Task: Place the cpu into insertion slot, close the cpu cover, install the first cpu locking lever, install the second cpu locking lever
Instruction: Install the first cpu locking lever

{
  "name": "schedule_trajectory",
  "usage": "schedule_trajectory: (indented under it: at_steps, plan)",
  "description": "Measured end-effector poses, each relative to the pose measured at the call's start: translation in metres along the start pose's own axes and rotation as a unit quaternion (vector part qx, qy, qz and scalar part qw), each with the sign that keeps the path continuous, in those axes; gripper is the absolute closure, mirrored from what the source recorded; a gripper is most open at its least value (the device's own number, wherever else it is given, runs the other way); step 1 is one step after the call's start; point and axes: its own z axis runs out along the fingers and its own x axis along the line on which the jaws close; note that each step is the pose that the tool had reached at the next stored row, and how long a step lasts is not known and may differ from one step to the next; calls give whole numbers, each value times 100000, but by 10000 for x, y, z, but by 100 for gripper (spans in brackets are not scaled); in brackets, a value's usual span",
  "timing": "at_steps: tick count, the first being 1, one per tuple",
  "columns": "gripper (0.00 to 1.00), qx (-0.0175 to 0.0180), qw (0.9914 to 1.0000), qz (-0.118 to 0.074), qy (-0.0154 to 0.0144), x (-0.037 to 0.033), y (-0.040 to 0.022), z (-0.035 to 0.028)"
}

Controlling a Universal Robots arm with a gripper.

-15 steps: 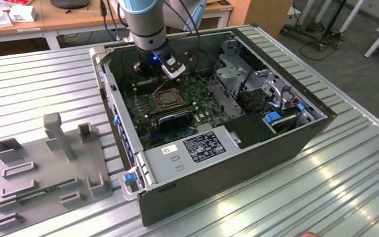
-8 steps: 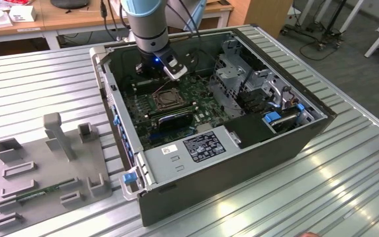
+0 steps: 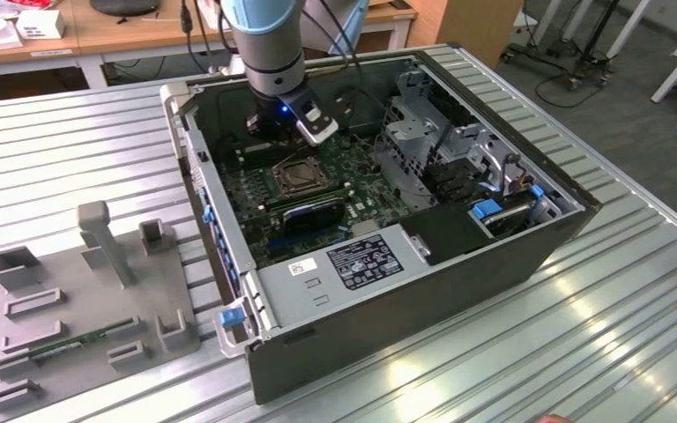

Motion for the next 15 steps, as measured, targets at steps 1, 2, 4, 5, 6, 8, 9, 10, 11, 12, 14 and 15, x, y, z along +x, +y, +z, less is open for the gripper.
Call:
schedule_trajectory:
  at_steps: [1, 2, 4, 5, 6, 8, 9, 10, 11, 12, 14, 15]
  plan:
    - [89, 0, 100000, 2, -1, -5, -1, 8]
    - [89, -3, 100000, 0, -1, -10, -2, 16]
    - [89, -5, 100000, 1, -3, -17, -4, 31]
    - [89, 1, 100000, 1, -1, -21, -5, 38]
    - [89, 4, 100000, 2, 0, -24, -6, 44]
    - [89, 3, 100000, 0, -1, -30, -8, 57]
    - [89, 5, 100000, -2, 0, -33, -8, 62]
    - [89, 10, 100000, -1, -4, -35, -9, 67]
    - [89, 12, 100000, -5, -3, -37, -10, 72]
    - [89, 23, 100000, -6, -5, -39, -11, 77]
    - [89, 63, 100000, -11, -9, -43, -11, 85]
    - [89, 95, 100000, -22, -14, -45, -11, 89]
